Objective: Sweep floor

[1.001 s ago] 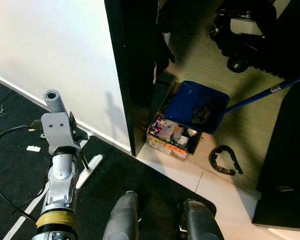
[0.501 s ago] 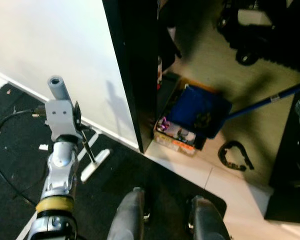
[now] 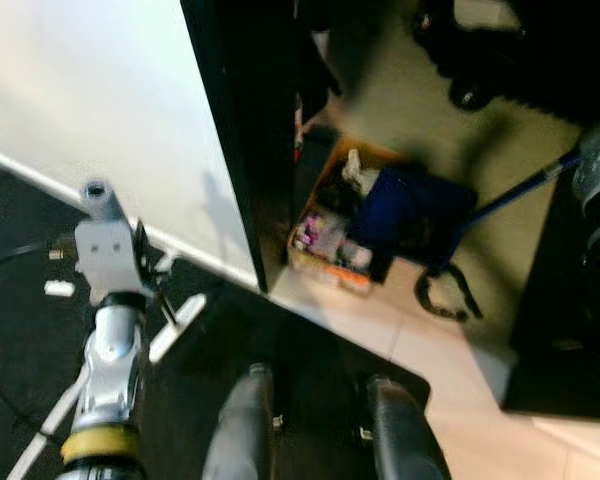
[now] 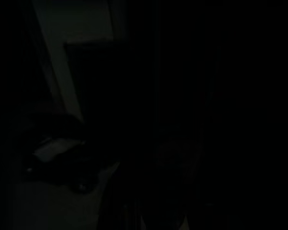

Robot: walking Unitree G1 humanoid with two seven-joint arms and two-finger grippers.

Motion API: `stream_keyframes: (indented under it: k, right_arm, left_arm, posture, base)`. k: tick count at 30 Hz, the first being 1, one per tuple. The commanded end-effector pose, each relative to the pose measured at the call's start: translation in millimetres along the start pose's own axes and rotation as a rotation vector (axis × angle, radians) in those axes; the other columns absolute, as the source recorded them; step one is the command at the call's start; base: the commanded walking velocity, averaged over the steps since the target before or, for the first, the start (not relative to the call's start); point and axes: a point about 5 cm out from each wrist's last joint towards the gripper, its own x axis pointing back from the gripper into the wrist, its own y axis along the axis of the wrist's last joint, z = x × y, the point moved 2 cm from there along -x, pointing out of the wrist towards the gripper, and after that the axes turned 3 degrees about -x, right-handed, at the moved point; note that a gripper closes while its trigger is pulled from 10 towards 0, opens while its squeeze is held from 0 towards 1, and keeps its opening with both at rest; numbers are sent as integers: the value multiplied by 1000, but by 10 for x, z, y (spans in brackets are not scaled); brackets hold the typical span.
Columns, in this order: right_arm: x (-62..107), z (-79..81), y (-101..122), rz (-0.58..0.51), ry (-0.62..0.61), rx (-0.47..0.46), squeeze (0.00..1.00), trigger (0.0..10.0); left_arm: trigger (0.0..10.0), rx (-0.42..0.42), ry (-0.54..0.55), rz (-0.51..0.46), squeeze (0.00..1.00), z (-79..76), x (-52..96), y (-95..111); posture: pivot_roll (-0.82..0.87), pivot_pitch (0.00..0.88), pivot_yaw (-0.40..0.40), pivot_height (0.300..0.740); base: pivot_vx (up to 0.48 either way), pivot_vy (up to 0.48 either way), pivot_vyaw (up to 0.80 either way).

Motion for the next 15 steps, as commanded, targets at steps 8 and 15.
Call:
stream_keyframes:
  k: [8, 15]
  right_arm:
    - [172, 318, 61, -69, 46, 155, 0, 10000]
    - [351, 530, 64, -132, 79, 223, 0, 10000]
  left_arm:
    - [10000, -11, 56, -13, 0, 119, 93, 27]
    - [10000, -22, 61, -15, 0, 157, 110, 54]
  posture:
    - [101, 229, -158, 740]
    - [112, 233, -155, 740]
  base:
    - [0, 0, 0]
    - [0, 0, 0]
